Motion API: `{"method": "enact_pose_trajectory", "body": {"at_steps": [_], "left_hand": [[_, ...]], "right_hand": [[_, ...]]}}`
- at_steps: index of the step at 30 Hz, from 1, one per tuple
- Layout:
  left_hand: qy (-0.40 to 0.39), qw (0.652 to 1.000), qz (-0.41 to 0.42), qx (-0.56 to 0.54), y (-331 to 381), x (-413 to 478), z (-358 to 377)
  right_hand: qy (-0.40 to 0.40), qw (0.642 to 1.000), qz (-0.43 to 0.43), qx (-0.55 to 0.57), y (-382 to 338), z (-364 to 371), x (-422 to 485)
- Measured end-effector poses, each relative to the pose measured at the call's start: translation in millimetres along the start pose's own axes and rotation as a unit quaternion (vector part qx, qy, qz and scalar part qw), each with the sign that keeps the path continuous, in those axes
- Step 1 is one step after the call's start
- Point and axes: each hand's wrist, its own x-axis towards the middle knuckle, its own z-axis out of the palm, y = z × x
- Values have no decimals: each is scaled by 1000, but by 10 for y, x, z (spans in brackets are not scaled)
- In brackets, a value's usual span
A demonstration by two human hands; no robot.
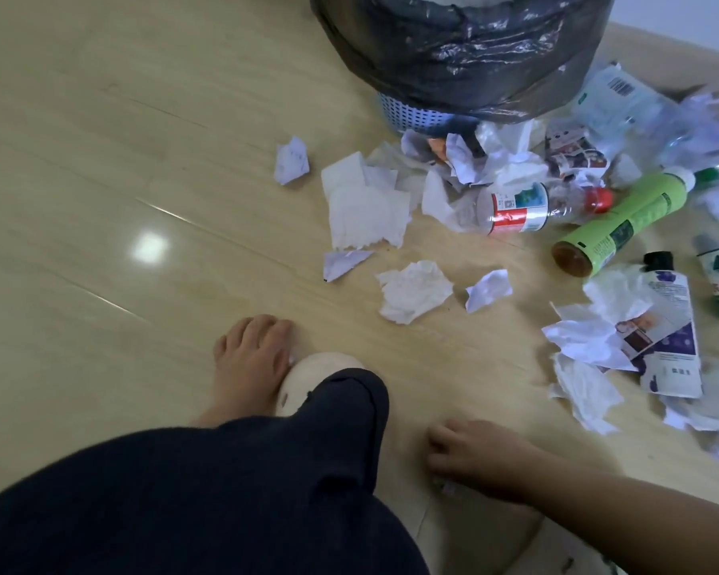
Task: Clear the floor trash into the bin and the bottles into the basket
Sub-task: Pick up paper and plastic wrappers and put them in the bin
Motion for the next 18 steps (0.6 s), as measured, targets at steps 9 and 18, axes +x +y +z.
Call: {"method": "enact_pose_trajectory", "body": {"at_steps": [9, 18], "left_hand": [[-35, 988, -84, -123, 253, 574, -160], [-194, 958, -136, -162, -30, 346, -656]], "right_hand": [[9, 975, 202, 91, 149, -465, 364], [8, 918, 313, 242, 340, -509, 589]]}}
